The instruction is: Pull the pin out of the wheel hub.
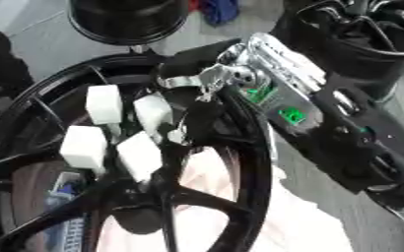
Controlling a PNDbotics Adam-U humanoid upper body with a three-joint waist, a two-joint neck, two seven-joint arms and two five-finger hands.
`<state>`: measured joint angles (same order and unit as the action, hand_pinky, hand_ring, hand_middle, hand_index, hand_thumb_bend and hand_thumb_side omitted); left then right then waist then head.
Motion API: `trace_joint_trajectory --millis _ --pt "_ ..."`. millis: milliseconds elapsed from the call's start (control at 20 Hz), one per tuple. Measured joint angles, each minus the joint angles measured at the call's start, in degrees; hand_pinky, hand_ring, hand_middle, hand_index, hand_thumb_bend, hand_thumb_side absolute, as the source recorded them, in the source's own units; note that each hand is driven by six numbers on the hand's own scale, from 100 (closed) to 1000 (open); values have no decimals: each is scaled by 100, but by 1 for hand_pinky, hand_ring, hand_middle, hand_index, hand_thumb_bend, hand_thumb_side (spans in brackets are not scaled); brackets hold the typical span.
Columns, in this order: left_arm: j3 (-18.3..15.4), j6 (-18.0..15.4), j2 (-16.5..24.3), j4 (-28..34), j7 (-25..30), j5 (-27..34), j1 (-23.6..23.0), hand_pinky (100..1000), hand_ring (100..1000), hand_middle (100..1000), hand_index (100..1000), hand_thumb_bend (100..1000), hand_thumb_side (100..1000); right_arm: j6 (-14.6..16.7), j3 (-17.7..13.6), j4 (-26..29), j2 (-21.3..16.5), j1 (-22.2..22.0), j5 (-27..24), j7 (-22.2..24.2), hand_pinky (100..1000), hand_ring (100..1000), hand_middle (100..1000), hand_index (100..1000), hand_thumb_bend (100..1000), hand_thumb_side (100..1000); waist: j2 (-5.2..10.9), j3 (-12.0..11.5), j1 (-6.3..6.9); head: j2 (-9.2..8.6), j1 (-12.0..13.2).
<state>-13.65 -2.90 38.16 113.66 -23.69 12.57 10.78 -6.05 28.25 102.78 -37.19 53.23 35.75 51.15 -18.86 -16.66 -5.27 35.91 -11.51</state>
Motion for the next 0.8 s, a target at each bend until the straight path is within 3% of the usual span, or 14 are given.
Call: trace_joint_trajectory --millis 150,250,800 --pt "0 15 -22 0 7 2 1 876 616 695 749 100 458 -75 -1 35 0 -2 -87 -160 982 789 500 598 100 277 -9 -9 -12 -25 -15" --pt "0 23 -44 0 8 3 1 876 616 695 749 100 451 -148 -7 55 0 -2 -90 -297 983 765 457 547 100 265 -9 -18 -13 -26 -36" --pt "-4 62 -45 0 0 4 1 879 616 696 749 100 455 -553 -71 92 9 -16 -214 -1032 948 728 382 434 100 237 3 -21 -43 -79 -156"
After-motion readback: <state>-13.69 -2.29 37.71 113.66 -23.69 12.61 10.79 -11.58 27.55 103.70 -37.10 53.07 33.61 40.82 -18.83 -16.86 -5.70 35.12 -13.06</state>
